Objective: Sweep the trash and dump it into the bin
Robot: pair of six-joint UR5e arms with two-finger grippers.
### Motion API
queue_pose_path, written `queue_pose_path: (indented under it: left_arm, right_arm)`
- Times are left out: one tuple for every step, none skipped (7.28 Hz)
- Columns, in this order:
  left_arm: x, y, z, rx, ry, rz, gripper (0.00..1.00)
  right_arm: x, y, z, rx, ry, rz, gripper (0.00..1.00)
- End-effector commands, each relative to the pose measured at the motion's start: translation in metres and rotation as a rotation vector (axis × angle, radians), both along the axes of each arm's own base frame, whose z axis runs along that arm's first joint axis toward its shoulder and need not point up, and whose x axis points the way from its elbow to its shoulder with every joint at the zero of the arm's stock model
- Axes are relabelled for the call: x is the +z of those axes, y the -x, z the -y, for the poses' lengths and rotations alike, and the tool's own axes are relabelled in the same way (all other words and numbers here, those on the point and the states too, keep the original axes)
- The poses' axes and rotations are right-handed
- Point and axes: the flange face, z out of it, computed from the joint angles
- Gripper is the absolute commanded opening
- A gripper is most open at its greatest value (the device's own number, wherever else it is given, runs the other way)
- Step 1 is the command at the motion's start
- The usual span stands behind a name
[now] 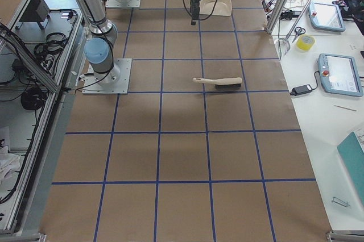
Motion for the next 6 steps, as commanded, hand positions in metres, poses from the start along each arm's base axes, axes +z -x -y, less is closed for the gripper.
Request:
queue_pose_path:
  left_arm:
    - [-0.014, 0.002, 0.001, -0.034, -0.032, 0.003, 1.00]
    - [-0.005, 0.001, -0.010, -0.053, -0.030, 0.005, 1.00]
    - [-0.010, -0.004, -0.012, -0.035, -0.098, 0.006, 1.00]
    - [0.001, -0.010, -0.026, -0.018, -0.130, 0.013, 1.00]
    - [0.009, -0.010, -0.035, 0.039, -0.126, 0.010, 1.00]
    - [0.016, -0.006, -0.044, -0.019, -0.113, 0.009, 1.00]
  right_arm:
    - [0.000, 0.000, 0.000, 0.000, -0.002, -0.002, 1.00]
    - [0.000, 0.000, 0.000, 0.000, -0.002, -0.004, 1.00]
    - [0.000, 0.001, 0.000, -0.001, -0.002, -0.002, 1.00]
    - [0.000, 0.000, 0.000, 0.000, -0.002, -0.004, 1.00]
    - [0.000, 0.000, 0.000, 0.000, -0.002, -0.002, 1.00]
    - [0.000, 0.001, 0.000, -0.001, -0.002, -0.004, 1.00]
